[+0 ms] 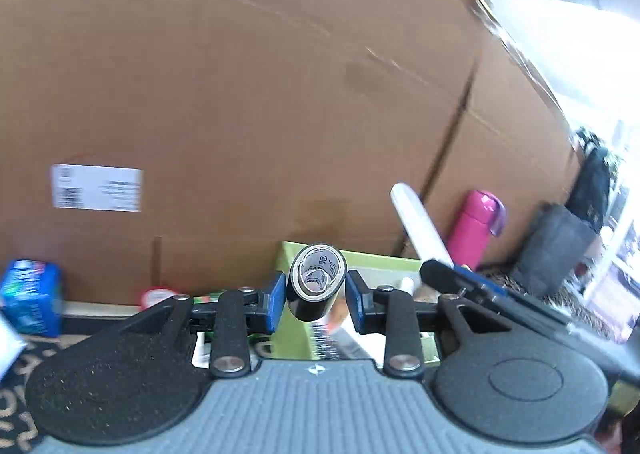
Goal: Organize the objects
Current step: 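Carry tape roll and plastic case into the lime-green box and open both tools, then grasp the blue medicine box with left tool while right tool grasps orange-white box, then carry both boxes into the lime-green box and release them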
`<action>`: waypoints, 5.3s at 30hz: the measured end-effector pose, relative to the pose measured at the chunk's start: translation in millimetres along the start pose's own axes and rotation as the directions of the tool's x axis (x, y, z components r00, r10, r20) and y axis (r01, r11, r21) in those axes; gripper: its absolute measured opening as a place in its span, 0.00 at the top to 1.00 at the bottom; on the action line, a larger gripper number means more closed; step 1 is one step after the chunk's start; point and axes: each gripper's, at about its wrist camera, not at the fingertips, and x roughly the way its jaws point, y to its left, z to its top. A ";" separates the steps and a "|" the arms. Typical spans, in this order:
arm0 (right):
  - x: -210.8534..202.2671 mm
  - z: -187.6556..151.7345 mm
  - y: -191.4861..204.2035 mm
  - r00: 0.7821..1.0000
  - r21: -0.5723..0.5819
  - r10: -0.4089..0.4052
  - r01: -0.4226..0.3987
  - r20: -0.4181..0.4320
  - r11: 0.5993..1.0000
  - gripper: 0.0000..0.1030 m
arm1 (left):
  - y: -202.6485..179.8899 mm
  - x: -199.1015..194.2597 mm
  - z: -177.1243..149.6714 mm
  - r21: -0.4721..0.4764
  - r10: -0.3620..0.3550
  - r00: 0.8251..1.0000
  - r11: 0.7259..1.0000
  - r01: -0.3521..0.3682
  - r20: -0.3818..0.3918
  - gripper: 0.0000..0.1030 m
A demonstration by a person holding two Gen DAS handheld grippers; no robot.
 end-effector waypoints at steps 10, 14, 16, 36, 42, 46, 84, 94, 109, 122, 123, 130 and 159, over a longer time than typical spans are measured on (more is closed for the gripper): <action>19.3 -7.8 -38.4 0.987 0.048 -0.161 0.162 -0.021 0.986 0.74 | -16.7 65.4 -0.4 -0.001 -0.088 0.995 0.996 0.088 -0.048 0.67; 26.5 -16.1 -49.0 0.977 0.047 -0.208 0.210 -0.036 0.977 0.74 | -11.1 72.3 -4.1 -0.016 -0.107 0.993 0.994 0.106 -0.046 0.67; 32.1 -21.7 -57.8 0.972 0.043 -0.228 0.231 -0.054 0.972 0.73 | -8.0 72.9 -7.3 -0.017 -0.127 0.991 0.992 0.127 -0.037 0.54; 16.4 -22.6 -36.7 0.961 0.007 -0.277 0.277 0.022 0.961 0.02 | -0.5 32.3 1.2 -0.040 -0.028 0.998 0.999 0.030 0.048 0.03; 19.8 -24.9 -19.6 0.973 -0.037 -0.231 0.232 0.019 0.972 0.01 | 7.8 11.8 2.8 -0.048 0.048 0.998 0.998 -0.046 0.037 0.03; 20.1 -28.1 -3.7 0.982 -0.074 -0.188 0.189 0.021 0.979 0.00 | 34.2 -6.9 2.0 -0.115 0.121 0.992 0.986 -0.118 0.020 0.03; 38.2 -107.3 147.6 0.892 -0.254 0.250 -0.359 -0.376 0.898 0.25 | 207.6 -71.8 -59.6 -0.397 0.526 0.844 0.756 -0.520 -0.105 0.04; 89.7 -106.2 157.2 0.894 -0.177 0.157 -0.250 -0.420 0.952 0.05 | 212.2 -60.6 -51.6 -0.298 0.438 0.894 0.844 -0.446 -0.097 0.61; 92.8 -102.9 148.3 0.917 -0.276 0.062 -0.182 -0.393 0.944 0.72 | 151.8 -73.6 -59.7 -0.016 0.339 0.929 0.938 -0.346 -0.148 0.83; 114.2 -107.4 134.7 0.893 -0.183 0.068 -0.165 -0.444 0.969 0.30 | 147.5 -65.3 -57.2 -0.020 0.358 0.924 0.931 -0.364 -0.133 0.82; 109.3 -107.4 136.3 0.887 -0.198 0.080 -0.188 -0.455 0.962 0.30 | 148.9 -65.0 -57.0 -0.022 0.352 0.925 0.933 -0.359 -0.142 0.82; 54.3 -108.4 142.3 0.780 -0.305 0.232 -0.473 -0.582 0.826 0.30 | 146.1 -78.6 -48.2 0.001 0.311 0.940 0.949 -0.314 -0.138 0.82; 51.9 -105.7 133.1 0.877 -0.287 0.168 -0.320 -0.450 0.903 0.35 | 131.1 -83.1 -51.0 -0.034 0.364 0.931 0.931 -0.364 0.000 0.83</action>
